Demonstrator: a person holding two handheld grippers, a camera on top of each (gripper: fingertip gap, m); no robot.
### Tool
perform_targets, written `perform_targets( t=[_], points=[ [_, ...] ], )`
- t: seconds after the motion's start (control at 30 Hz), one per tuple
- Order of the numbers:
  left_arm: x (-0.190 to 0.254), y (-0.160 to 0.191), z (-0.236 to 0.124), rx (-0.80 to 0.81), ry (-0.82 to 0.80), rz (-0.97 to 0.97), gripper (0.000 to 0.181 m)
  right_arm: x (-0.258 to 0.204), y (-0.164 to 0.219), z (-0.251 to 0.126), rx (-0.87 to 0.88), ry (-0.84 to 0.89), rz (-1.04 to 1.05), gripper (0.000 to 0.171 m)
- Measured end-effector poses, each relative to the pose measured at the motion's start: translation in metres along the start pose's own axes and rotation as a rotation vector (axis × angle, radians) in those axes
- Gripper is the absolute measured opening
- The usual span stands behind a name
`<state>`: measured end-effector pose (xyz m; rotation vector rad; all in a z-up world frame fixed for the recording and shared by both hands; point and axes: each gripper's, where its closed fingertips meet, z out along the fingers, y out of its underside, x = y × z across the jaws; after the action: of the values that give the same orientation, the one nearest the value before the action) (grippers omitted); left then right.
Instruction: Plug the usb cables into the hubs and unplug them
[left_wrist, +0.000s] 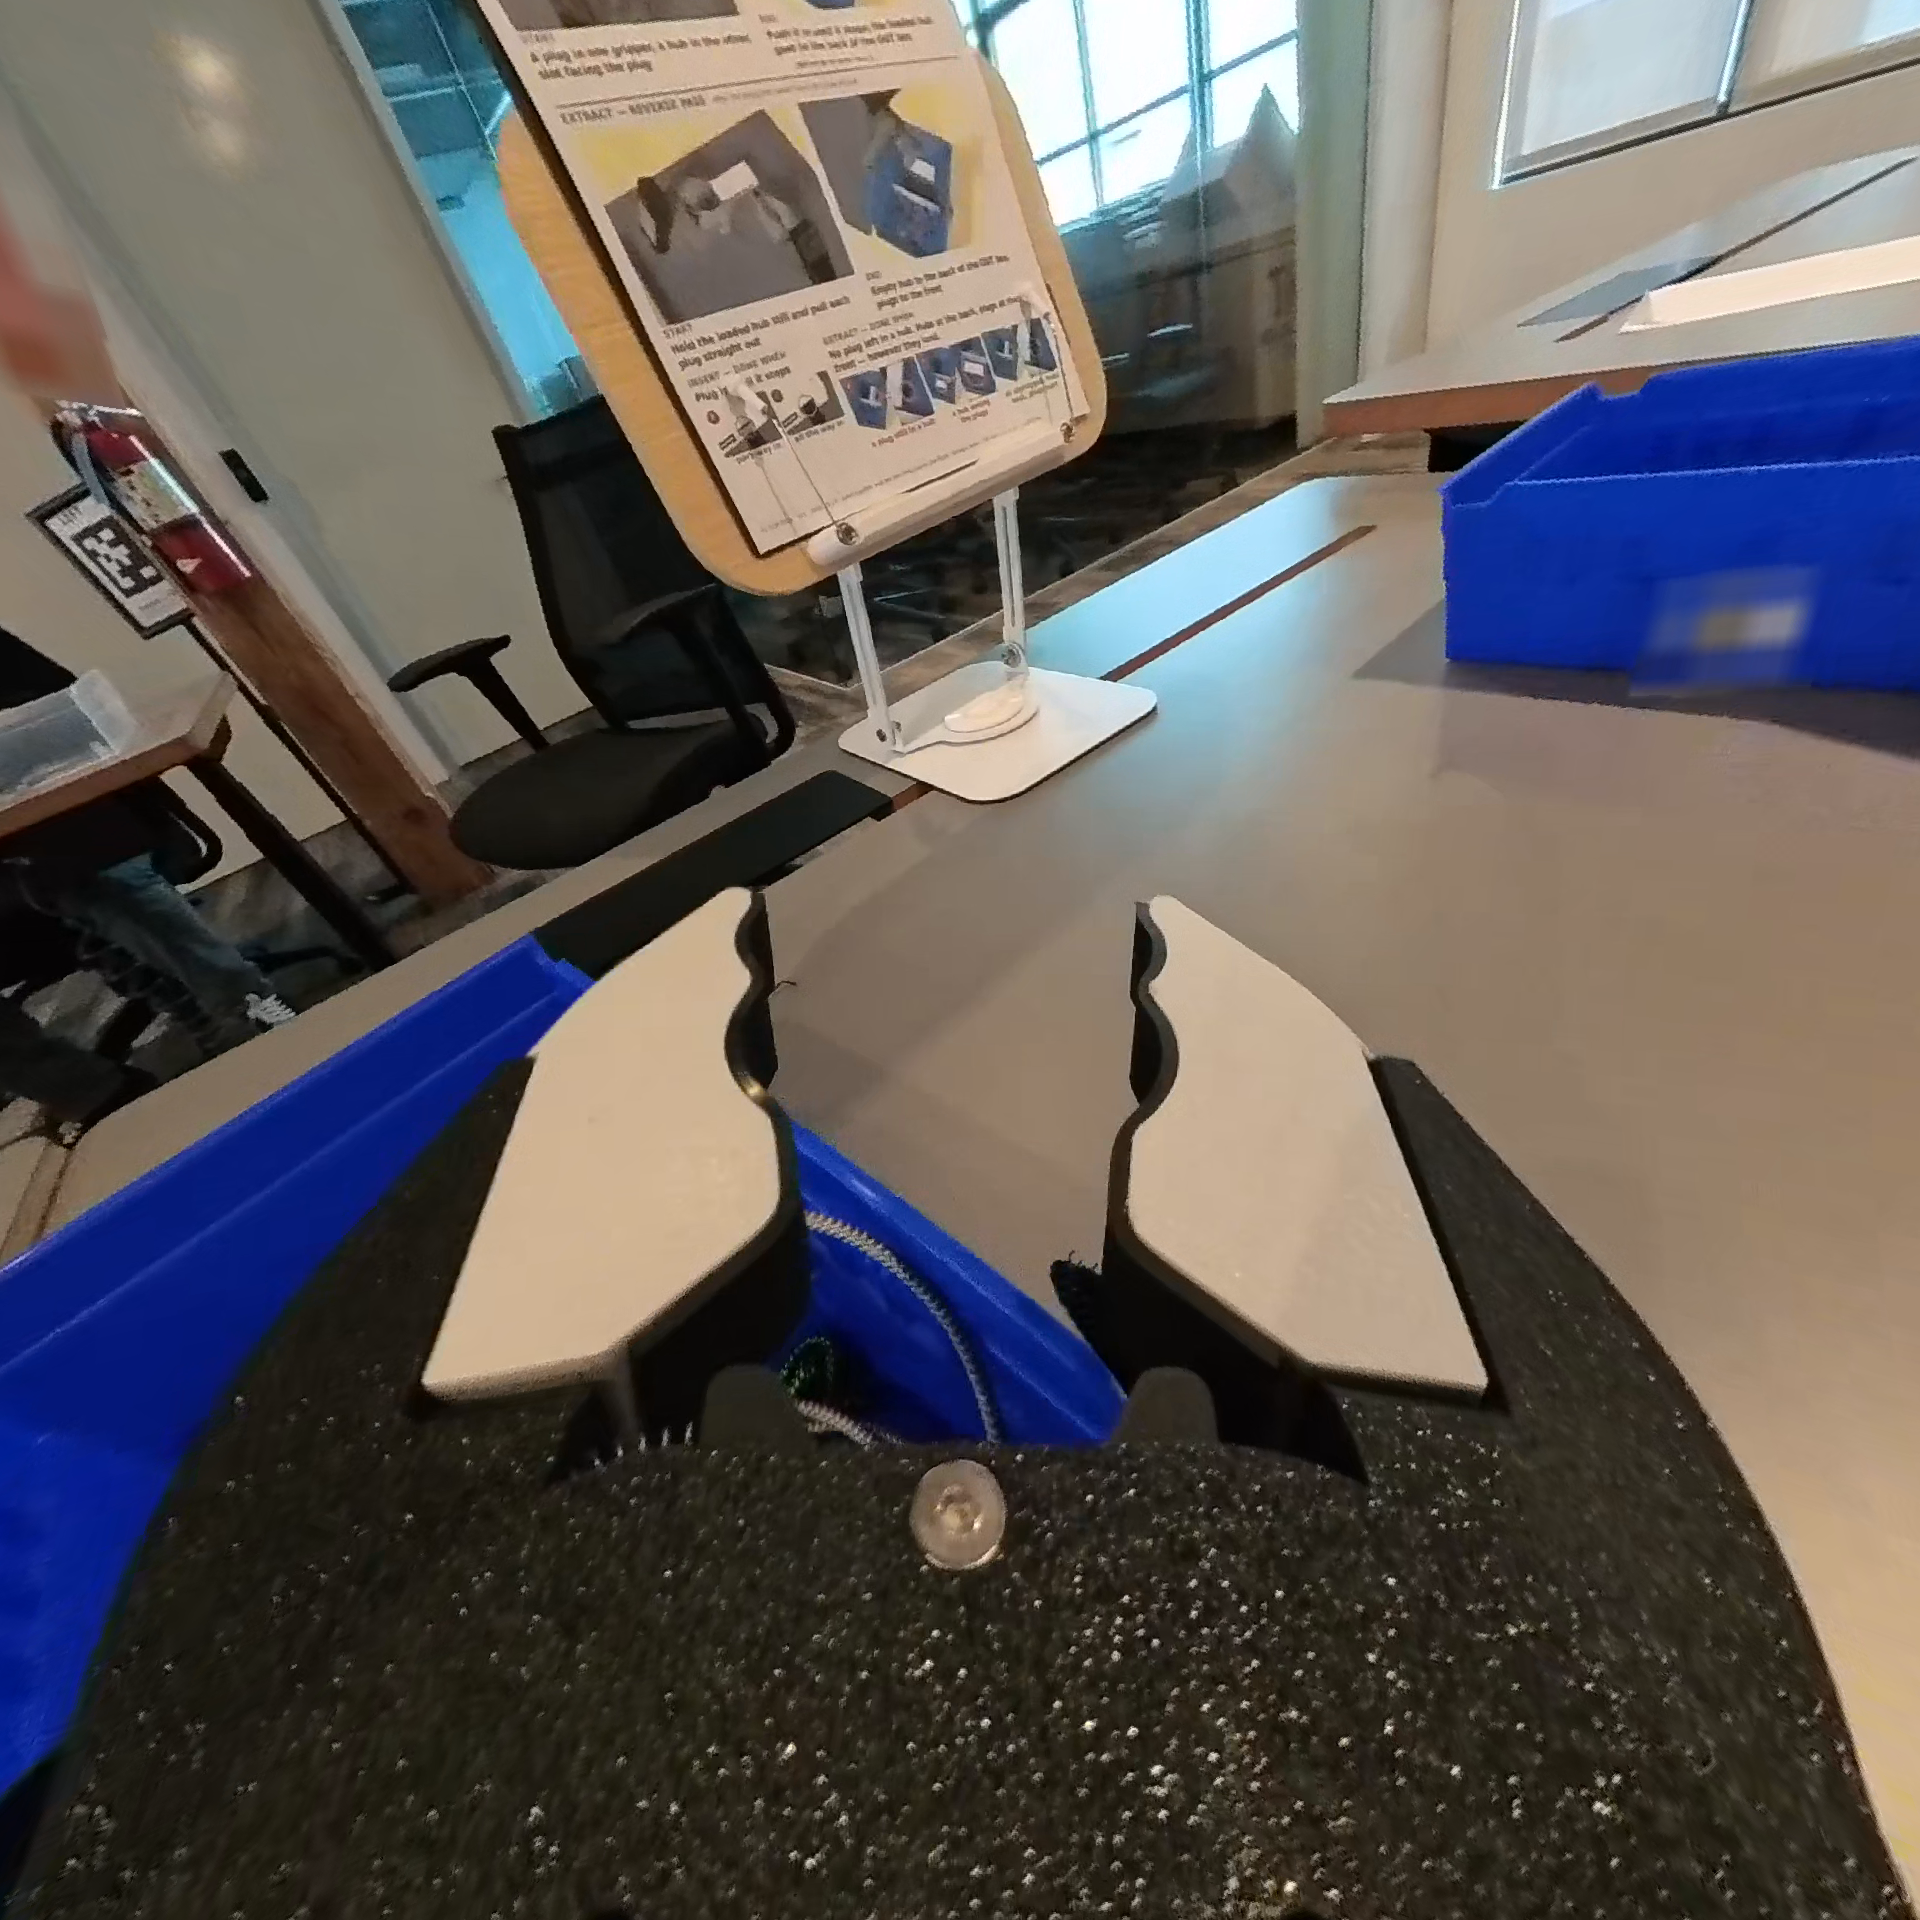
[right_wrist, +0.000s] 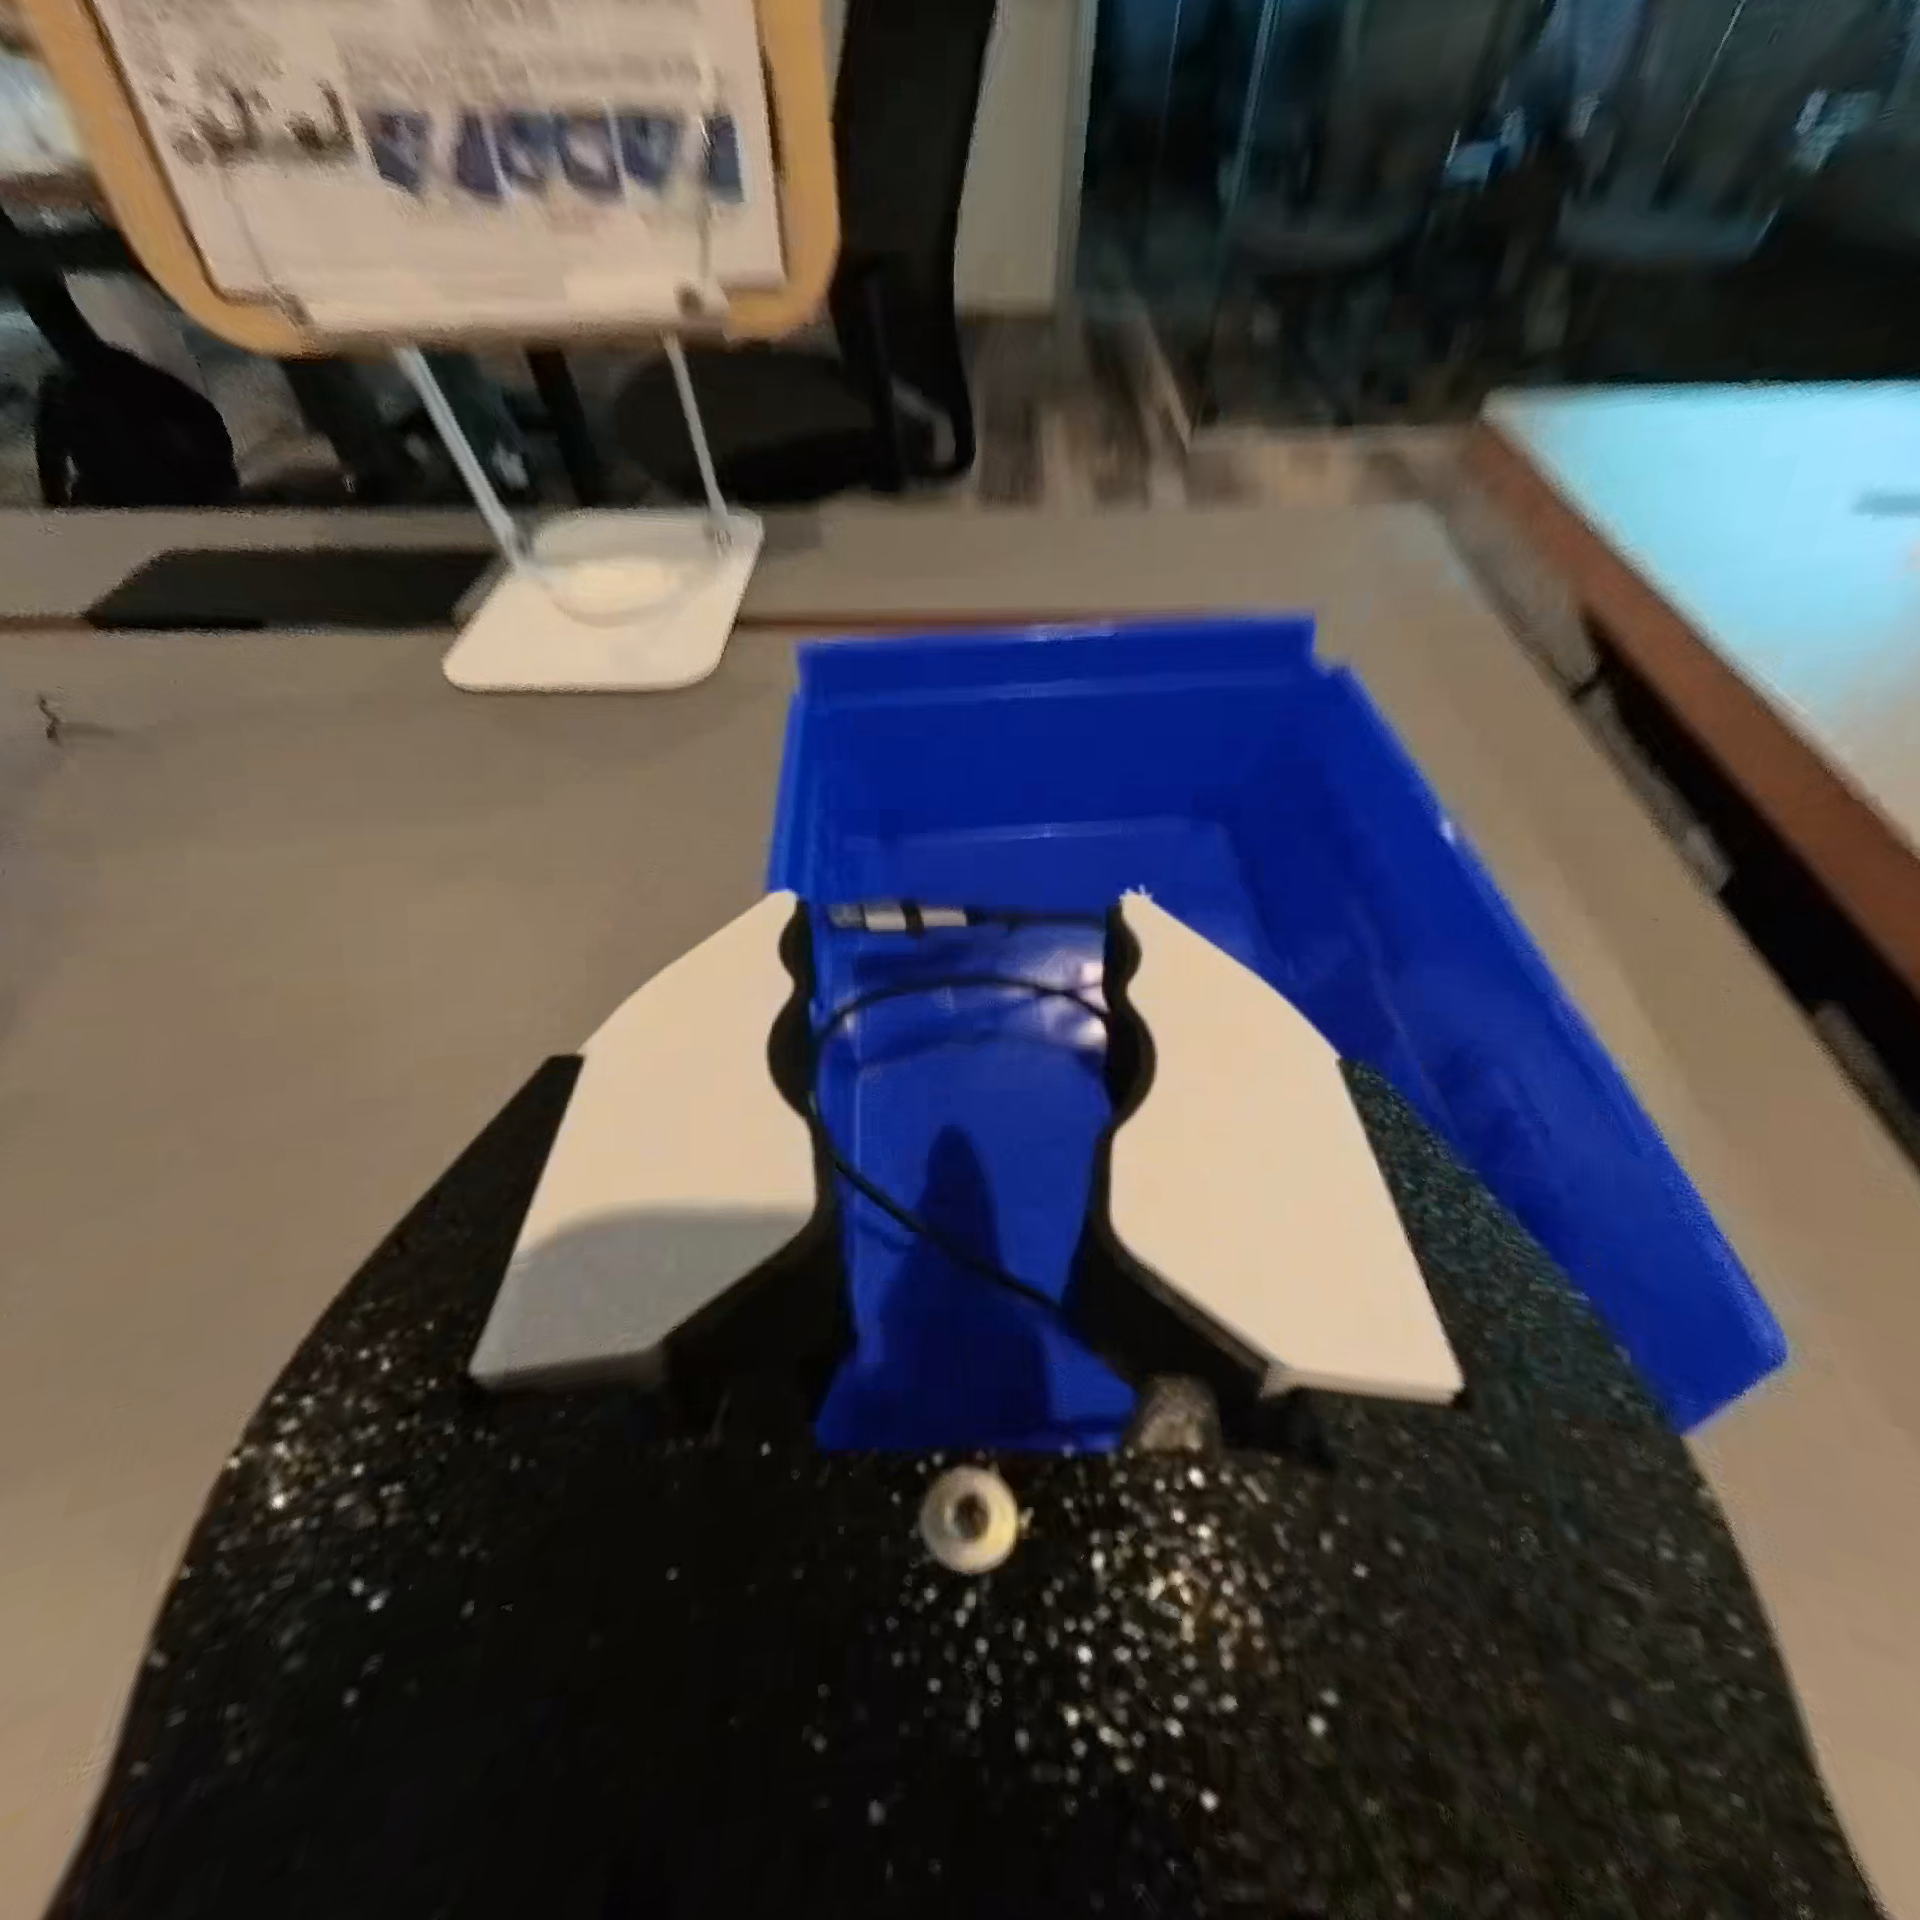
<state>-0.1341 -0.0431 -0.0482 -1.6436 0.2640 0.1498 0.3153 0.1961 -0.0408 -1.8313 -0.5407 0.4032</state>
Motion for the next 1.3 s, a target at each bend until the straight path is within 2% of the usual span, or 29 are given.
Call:
perform_targets(
  t=[0.17,0.3,0.63,0.67,0.77,1.03,1.3],
  points=[
    [0.002,0.000,0.001,0.003,0.009,-0.004,0.066,0.026,0.044,0.022,-0.325,-0.008,0.094,0.052],
    [0.000,-0.002,-0.001,0.010,0.004,-0.006,0.066,0.037,0.079,0.037,-0.535,0.032,0.070,0.046],
    [-0.003,-0.005,-0.004,0.021,0.000,-0.007,0.066,0.049,0.143,0.062,-0.896,0.074,0.039,0.049],
    [-0.002,-0.004,-0.004,0.020,0.000,-0.006,0.066,0.051,0.147,0.063,-0.926,0.086,0.031,0.042],
    [-0.002,-0.004,-0.003,0.017,0.002,-0.006,0.066,0.063,0.150,0.064,-0.966,0.158,-0.042,0.022],
    [0.002,-0.004,-0.002,0.015,0.010,-0.001,0.066,0.068,0.148,0.067,-1.028,0.190,-0.115,0.019],
    [0.001,-0.006,-0.003,0.020,0.007,0.002,0.066,0.074,0.130,0.098,-0.941,0.179,-0.119,0.012]
  ],
)
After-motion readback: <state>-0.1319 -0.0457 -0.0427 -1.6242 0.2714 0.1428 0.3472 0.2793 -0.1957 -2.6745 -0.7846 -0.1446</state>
